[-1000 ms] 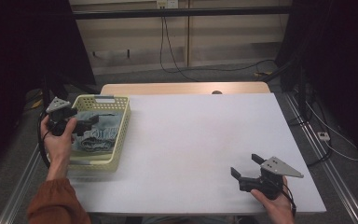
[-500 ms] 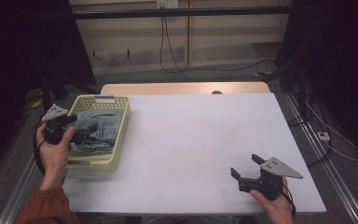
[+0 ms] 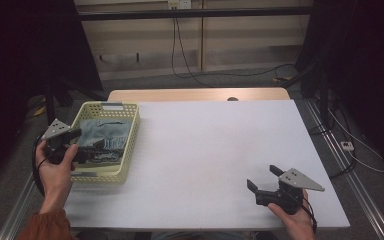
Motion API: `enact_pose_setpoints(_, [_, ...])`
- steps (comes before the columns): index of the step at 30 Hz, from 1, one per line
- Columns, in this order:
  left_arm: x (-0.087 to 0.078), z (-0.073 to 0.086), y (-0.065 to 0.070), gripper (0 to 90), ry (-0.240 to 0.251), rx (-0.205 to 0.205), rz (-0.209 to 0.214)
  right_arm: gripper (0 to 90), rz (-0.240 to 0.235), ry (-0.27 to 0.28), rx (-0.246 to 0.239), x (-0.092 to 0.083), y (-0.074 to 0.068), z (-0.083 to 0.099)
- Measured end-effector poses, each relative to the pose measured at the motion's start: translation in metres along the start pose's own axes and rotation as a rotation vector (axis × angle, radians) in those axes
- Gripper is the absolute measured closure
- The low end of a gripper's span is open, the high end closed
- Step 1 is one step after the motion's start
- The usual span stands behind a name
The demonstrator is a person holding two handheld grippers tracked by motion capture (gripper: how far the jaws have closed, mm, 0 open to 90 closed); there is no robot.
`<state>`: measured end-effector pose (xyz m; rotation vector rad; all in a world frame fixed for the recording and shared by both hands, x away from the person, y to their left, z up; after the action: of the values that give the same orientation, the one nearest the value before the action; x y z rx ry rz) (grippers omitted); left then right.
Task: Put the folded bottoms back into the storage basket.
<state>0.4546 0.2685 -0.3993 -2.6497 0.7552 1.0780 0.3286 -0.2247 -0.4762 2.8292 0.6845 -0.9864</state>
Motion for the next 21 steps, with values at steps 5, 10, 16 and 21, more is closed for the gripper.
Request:
enact_pose_setpoints(5, [-0.006, 0.004, 0.007, 6.3, 0.003, 0.019, -0.015, 6.8, -0.002, 0.000, 0.004, 0.000, 0.000, 0.000])
enact_pose_setpoints(10, [-0.011, 0.008, 0.012, 6.3, 0.004, 0.022, -0.022, 6.8, -0.003, 0.000, 0.005, 0.000, 0.000, -0.001])
enact_pose_setpoints(16, [-0.018, 0.015, 0.018, 6.2, 0.017, 0.016, -0.023, 6.8, -0.007, -0.002, 0.003, 0.002, -0.001, -0.001])
enact_pose_setpoints(21, [-0.023, 0.017, 0.026, 6.1, 0.031, 0.011, -0.010, 6.9, -0.008, 0.000, 0.006, 0.002, -0.001, -0.001])
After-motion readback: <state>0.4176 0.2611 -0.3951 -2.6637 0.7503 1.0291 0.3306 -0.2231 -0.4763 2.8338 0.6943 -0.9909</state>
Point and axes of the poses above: each handheld gripper's, and its own axes: x roughly forward along the jaws, z roughly out of its underside, y roughly to its right, the point moved 9 cm from there along x, roughly forward along the jaws, and after that the axes turned 15 degrees about -y, right-handed, at the moved point
